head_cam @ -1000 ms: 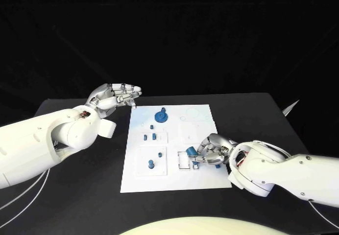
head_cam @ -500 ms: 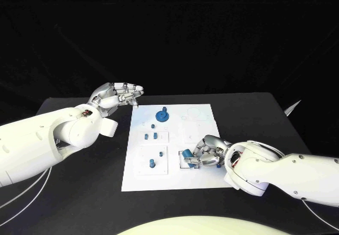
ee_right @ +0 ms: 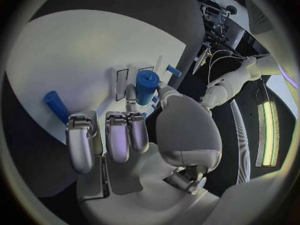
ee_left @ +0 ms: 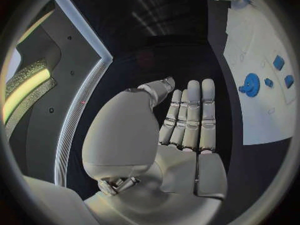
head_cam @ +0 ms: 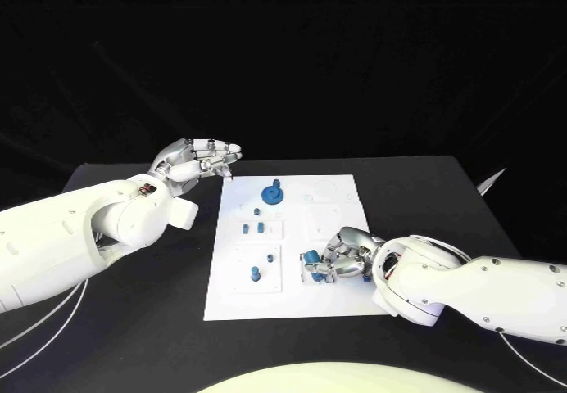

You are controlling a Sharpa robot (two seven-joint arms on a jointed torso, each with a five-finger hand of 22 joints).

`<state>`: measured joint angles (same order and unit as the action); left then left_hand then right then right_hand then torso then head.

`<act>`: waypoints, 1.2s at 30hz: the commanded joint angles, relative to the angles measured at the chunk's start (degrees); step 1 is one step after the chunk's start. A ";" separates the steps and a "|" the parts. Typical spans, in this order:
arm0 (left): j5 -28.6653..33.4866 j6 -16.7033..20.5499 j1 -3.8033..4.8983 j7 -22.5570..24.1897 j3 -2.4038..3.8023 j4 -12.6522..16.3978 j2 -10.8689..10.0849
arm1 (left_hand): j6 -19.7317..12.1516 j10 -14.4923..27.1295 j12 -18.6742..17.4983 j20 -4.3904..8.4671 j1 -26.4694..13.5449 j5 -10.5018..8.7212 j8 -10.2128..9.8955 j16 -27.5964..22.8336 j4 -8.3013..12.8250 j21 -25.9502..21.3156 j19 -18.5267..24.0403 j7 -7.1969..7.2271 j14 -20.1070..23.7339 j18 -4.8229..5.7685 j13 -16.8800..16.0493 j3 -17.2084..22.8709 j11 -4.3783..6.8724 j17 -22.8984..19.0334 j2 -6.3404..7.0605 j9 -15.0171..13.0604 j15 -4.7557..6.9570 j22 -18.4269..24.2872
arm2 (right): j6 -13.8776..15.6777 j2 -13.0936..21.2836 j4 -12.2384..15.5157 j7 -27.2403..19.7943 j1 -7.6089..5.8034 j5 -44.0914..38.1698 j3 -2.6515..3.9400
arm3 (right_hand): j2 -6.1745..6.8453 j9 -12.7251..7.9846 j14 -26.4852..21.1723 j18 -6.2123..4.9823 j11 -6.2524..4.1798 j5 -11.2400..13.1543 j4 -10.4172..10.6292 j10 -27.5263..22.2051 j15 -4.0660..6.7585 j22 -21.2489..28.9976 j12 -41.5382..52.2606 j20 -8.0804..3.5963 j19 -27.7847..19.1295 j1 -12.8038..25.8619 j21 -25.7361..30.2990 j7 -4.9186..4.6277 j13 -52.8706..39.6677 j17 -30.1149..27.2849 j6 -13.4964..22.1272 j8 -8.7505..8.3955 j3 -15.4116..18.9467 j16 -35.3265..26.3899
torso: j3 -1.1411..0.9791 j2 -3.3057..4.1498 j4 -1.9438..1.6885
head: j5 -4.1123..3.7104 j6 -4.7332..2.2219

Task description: Assemble the parts on the task board

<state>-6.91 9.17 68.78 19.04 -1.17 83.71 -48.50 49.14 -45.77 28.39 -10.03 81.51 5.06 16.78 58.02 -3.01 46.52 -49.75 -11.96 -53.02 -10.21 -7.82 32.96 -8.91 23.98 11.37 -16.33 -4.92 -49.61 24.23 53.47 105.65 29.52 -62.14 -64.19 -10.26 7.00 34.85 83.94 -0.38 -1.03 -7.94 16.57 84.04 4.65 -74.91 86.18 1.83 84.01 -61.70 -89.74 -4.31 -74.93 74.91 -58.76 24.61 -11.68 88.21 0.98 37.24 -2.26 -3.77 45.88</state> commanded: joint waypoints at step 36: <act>0.37 -0.75 0.03 -0.01 0.04 0.03 -0.29 | -0.17 0.53 0.26 -0.09 -0.08 0.40 0.35 -0.35 -0.20 -0.23 0.35 0.07 0.42 -0.29 0.07 -0.01 -0.06 -0.06 -0.35 -0.07 0.13 -0.05 | -0.64 1.65 2.23 -1.83 0.19 -4.16 -0.01 | -4.05 1.94 5.03 0.38 -0.38 3.30 -0.39 3.95 0.29 -15.09 -0.48 -0.53 5.99 -2.89 -0.26 1.62 -12.44 9.62 0.38 2.48 16.71 0.23 | -0.04 -0.01 0.13 | 0.73 -0.02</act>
<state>-6.87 9.10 68.78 18.79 -1.17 83.62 -48.79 49.14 -45.77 28.39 -10.03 81.51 5.31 16.78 58.02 -3.01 46.52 -49.75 -11.96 -53.03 -10.20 -7.83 32.96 -8.91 23.99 11.38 -16.32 -4.92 -49.61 23.69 54.75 107.32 29.68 -62.02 -67.75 -10.27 3.04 36.83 83.92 -0.39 -1.14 -4.45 16.22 83.92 4.64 -74.94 85.52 1.63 83.81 -63.71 -89.74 -2.68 -74.91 74.91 -58.92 26.84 4.90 88.21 0.93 37.22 -2.15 -3.05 45.84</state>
